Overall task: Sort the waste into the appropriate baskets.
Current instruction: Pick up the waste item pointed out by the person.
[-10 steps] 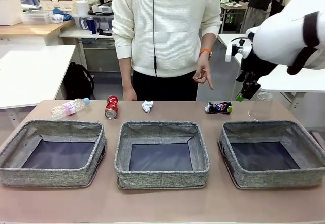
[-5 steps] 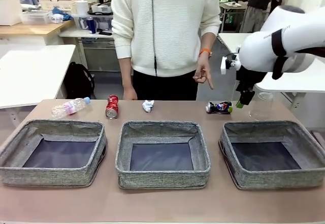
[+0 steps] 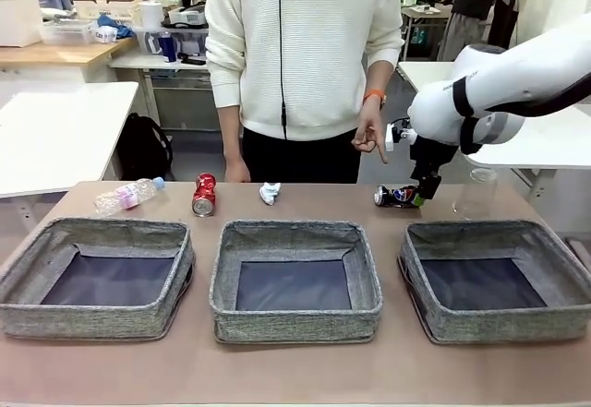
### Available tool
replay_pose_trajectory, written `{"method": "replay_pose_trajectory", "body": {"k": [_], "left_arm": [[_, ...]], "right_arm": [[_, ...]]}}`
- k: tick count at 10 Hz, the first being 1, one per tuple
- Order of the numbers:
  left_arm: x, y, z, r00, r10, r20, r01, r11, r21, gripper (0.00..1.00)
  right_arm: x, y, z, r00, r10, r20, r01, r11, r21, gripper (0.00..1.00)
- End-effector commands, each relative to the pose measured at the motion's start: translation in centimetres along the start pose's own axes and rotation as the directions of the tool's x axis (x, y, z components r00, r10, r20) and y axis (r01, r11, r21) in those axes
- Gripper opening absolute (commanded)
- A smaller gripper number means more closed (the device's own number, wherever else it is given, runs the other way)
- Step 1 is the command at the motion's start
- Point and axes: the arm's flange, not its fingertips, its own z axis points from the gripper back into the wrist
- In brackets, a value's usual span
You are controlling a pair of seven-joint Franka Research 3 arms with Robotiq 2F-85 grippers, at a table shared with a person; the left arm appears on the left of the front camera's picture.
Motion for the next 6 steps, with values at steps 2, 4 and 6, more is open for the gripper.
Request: {"method": "replay_pose_trajectory", "body": {"k": [2, 4, 6], "left_arm": [[0.1, -0.1, 0.0, 1.0, -0.024, 0.007, 0.024, 1.0, -0.016, 1.0], [0.1, -0.1, 0.0, 1.0, -0.024, 0.007, 0.024, 1.0, -0.016, 1.0], [0.1, -0.1, 0.0, 1.0, -0.024, 0.007, 0.024, 1.0, -0.016, 1.0]], "right_arm": [[-0.6, -1.6, -2.4, 0.992, 0.067, 0.111, -0.066, 0.998, -0.015, 1.0], [-0.6, -2.2, -3.8, 0.992, 0.073, 0.106, -0.073, 0.997, -0.001, 1.0], [-0.8, -2.5, -4.7, 0.993, 0.048, 0.108, -0.05, 0.999, 0.018, 1.0]]}}
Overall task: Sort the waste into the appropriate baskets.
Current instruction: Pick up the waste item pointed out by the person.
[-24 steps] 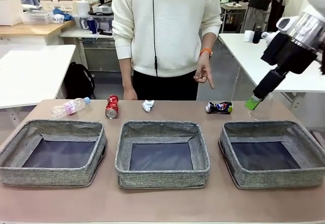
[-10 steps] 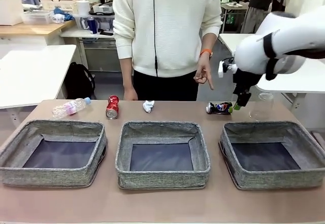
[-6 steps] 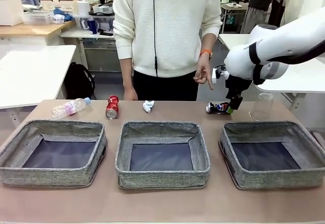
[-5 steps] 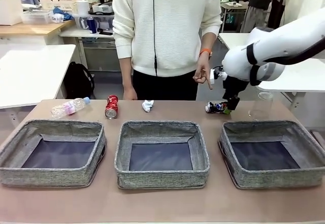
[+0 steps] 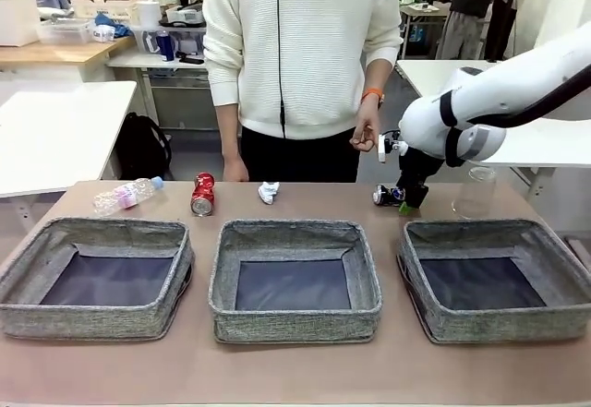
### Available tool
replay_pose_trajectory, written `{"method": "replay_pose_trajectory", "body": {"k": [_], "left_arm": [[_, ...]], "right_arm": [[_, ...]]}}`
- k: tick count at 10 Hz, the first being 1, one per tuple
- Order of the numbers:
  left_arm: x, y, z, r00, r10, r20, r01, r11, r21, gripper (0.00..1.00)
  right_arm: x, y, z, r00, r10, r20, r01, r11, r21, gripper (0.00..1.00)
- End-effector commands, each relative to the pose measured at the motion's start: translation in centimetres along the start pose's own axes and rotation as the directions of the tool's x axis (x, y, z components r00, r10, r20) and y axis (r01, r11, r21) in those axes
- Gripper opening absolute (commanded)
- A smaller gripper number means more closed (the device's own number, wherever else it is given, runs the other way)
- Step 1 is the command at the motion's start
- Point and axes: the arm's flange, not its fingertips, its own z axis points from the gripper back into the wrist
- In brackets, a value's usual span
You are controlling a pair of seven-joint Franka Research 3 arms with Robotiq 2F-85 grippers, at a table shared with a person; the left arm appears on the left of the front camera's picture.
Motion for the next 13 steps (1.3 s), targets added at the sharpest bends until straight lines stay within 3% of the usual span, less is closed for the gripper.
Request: {"method": "replay_pose_trajectory", "body": {"k": [1, 5, 6, 7, 8, 9, 10, 11, 13], "left_arm": [[0.1, -0.1, 0.0, 1.0, -0.024, 0.007, 0.024, 1.0, -0.016, 1.0], [0.1, -0.1, 0.0, 1.0, -0.024, 0.007, 0.024, 1.0, -0.016, 1.0], [0.1, -0.1, 0.0, 1.0, -0.024, 0.007, 0.024, 1.0, -0.016, 1.0], [0.1, -0.1, 0.0, 1.0, -0.024, 0.007, 0.024, 1.0, -0.016, 1.0], [0.1, -0.1, 0.0, 1.0, -0.024, 0.007, 0.024, 1.0, -0.016, 1.0], [0.1, -0.1, 0.0, 1.0, -0.024, 0.007, 0.024, 1.0, -0.016, 1.0], [0.1, -0.1, 0.0, 1.0, -0.024, 0.007, 0.024, 1.0, -0.016, 1.0], [0.1, -0.1, 0.0, 1.0, -0.024, 0.007, 0.024, 1.0, -0.016, 1.0], [0.1, -0.1, 0.0, 1.0, -0.024, 0.007, 0.024, 1.0, -0.016, 1.0]], "right_arm": [[-0.6, -0.8, -0.4, 1.0, -0.003, 0.027, 0.003, 1.0, 0.011, 1.0], [-0.5, -0.7, -0.5, 0.999, -0.017, 0.036, 0.015, 0.999, 0.049, 1.0], [-0.5, -0.7, -0.5, 0.999, -0.025, 0.028, 0.024, 0.999, 0.045, 0.88], [-0.5, -0.6, -0.5, 0.999, -0.007, 0.032, 0.005, 0.999, 0.051, 0.41], [-0.5, -0.4, -0.6, 0.999, -0.003, 0.033, 0.001, 0.998, 0.055, 0.29], [-0.5, -0.3, -0.5, 0.999, -0.003, 0.033, 0.001, 0.998, 0.057, 0.0], [-0.4, -0.1, -0.4, 1.0, -0.003, 0.03, 0.001, 0.998, 0.056, 0.0], [-0.3, 0.0, -0.3, 1.0, -0.001, 0.023, 0.0, 0.998, 0.055, 0.13], [-0.3, 0.2, -0.2, 1.0, 0.015, 0.023, -0.017, 0.998, 0.063, 0.0]]}}
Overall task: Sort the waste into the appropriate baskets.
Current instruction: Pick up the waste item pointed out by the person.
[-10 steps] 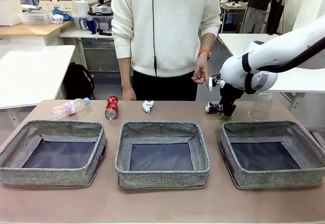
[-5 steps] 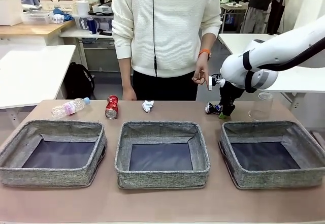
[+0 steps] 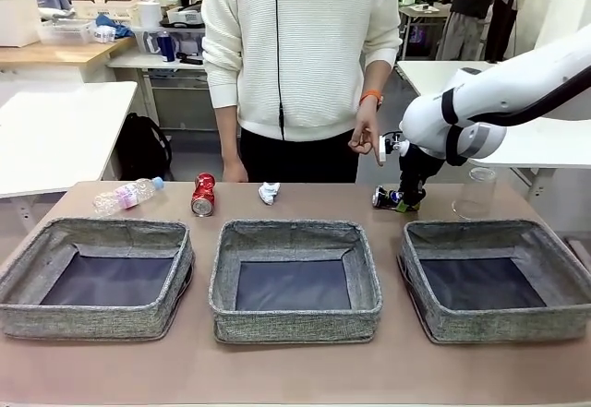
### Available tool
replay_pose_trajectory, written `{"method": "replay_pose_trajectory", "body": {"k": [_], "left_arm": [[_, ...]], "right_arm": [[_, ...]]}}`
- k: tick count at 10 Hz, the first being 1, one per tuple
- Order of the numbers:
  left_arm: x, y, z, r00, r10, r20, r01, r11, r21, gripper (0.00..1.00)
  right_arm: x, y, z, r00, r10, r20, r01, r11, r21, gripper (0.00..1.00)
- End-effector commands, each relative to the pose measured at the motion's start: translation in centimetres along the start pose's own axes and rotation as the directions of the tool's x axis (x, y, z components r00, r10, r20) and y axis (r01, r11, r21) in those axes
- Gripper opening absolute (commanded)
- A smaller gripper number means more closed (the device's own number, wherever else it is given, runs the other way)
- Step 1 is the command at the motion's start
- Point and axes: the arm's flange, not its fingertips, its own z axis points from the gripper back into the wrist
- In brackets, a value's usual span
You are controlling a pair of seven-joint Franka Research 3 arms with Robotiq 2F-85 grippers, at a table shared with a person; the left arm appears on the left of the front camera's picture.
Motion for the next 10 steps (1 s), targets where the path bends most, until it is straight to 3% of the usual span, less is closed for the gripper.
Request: {"method": "replay_pose_trajectory", "body": {"k": [1, 4, 5, 6, 7, 8, 9, 10], "left_arm": [[0.1, -0.1, 0.0, 1.0, -0.024, 0.007, 0.024, 1.0, -0.016, 1.0], [0.1, -0.1, 0.0, 1.0, -0.024, 0.007, 0.024, 1.0, -0.016, 1.0], [0.1, -0.1, 0.0, 1.0, -0.024, 0.007, 0.024, 1.0, -0.016, 1.0], [0.1, -0.1, 0.0, 1.0, -0.024, 0.007, 0.024, 1.0, -0.016, 1.0], [0.1, -0.1, 0.0, 1.0, -0.024, 0.007, 0.024, 1.0, -0.016, 1.0], [0.1, -0.1, 0.0, 1.0, -0.024, 0.007, 0.024, 1.0, -0.016, 1.0], [0.1, -0.1, 0.0, 1.0, -0.024, 0.007, 0.024, 1.0, -0.016, 1.0], [0.1, -0.1, 0.0, 1.0, -0.024, 0.007, 0.024, 1.0, -0.016, 1.0]], "right_arm": [[-0.2, 0.7, 0.0, 0.999, 0.033, 0.02, -0.034, 0.999, 0.021, 0.0], [-0.1, 1.4, 2.1, 1.0, 0.006, -0.019, -0.006, 1.0, 0.022, 0.0], [0.3, 2.3, 5.4, 0.995, -0.095, -0.019, 0.095, 0.995, 0.016, 0.0], [0.5, 3.8, 9.5, 0.972, -0.195, -0.129, 0.194, 0.981, -0.018, 0.0], [0.9, 6.3, 14.7, 0.963, -0.251, -0.093, 0.241, 0.964, -0.108, 0.0], [1.6, 9.7, 18.4, 0.903, -0.393, -0.172, 0.377, 0.919, -0.117, 0.0], [2.8, 13.5, 20.8, 0.866, -0.453, -0.21, 0.41, 0.885, -0.22, 0.0], [4.2, 17.4, 22.2, 0.868, -0.457, -0.193, 0.397, 0.873, -0.284, 0.0]]}}
